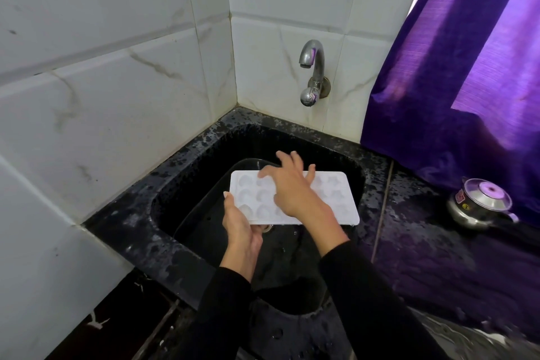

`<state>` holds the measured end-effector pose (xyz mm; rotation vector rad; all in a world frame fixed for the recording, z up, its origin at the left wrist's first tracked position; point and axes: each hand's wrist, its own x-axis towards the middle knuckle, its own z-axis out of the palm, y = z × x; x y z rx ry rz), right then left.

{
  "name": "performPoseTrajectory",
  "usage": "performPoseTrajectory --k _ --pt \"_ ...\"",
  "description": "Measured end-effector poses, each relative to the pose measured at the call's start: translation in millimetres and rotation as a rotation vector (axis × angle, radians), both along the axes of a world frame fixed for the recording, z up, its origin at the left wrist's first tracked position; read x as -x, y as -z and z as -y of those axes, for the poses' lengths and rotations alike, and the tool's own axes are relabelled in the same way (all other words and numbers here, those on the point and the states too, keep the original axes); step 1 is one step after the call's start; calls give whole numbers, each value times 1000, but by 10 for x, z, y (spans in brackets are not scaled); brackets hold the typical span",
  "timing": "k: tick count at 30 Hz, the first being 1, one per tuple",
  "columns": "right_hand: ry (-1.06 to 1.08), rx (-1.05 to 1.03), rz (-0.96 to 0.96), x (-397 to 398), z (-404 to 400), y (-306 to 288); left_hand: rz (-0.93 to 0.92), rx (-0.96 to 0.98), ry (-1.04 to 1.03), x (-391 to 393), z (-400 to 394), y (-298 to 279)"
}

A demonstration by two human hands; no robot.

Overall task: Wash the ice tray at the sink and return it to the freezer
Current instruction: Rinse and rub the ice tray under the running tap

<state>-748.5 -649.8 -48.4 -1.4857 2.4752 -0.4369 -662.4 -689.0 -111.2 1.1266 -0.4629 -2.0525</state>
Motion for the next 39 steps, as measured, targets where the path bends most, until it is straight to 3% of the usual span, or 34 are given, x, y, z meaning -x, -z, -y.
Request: performPoseTrajectory --k 6,10,20,39 --pt "318 79 1 446 -599 -67 -16 -10 -59 -82 126 14" --pt "409 25 29 555 -766 -4 -30 -17 -73 -91 147 25" --pt "391 -97 71 539 -704 163 -39 -11 -58 -50 111 25" --pt "398 -128 36 590 -719 240 -20 10 -59 -27 68 28"
